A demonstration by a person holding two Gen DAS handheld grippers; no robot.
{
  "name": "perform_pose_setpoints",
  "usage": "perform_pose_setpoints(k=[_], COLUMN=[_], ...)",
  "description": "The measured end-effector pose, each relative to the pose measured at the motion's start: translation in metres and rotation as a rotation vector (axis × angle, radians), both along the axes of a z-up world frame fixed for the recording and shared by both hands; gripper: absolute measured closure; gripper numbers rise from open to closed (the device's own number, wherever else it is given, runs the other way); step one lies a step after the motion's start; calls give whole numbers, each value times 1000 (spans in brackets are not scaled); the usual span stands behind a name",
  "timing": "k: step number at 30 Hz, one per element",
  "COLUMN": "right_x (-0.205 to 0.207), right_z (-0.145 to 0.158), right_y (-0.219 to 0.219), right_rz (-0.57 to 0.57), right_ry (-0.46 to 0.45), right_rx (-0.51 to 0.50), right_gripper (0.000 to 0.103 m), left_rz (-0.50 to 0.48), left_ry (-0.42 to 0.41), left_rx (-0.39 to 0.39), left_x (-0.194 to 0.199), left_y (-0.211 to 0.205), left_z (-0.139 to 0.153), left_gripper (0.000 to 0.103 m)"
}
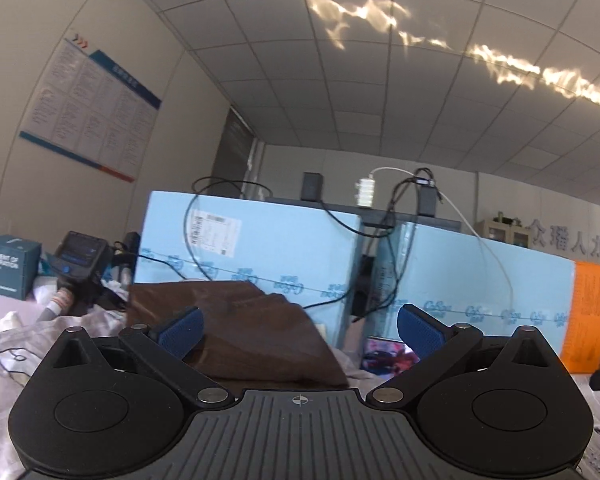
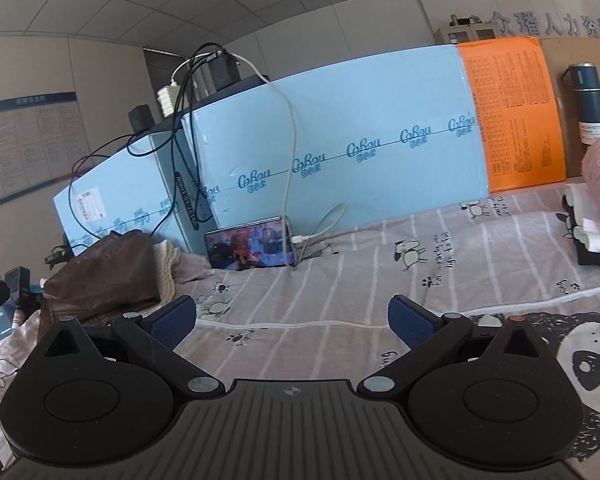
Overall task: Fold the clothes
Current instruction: 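Lower both grippers onto the crumpled brown jacket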
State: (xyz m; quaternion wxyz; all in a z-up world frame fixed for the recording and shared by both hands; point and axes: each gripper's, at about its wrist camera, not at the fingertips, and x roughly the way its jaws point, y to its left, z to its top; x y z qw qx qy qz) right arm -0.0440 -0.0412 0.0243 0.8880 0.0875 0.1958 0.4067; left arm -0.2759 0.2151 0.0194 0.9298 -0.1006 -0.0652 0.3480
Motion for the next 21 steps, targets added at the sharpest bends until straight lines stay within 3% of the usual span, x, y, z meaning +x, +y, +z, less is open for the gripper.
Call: perform_pose_setpoints(k=[4,9,14,17,21], right_x=[11,32,57,71,82], right_z=[25,49,53,41,21], right_y=[37,83,138,180,229], right_rz=[205,327,369,402,447], right_ry=[29,78,123,174,249], right_rx=[70,142,172,160,137], right_gripper=[0,0,0,0,0], left_rz=[78,-47,-108,-86,-74], left_ry=[-109,-214,-241,-219,-224], left_rx=[-278,-559,-790,-876,-932], left_x=[-38,-58,-36,-19,3], left_y=[67,118,145,158,180], left_z=[7,2,-29,-47,-53], left_gripper=[0,0,0,0,0])
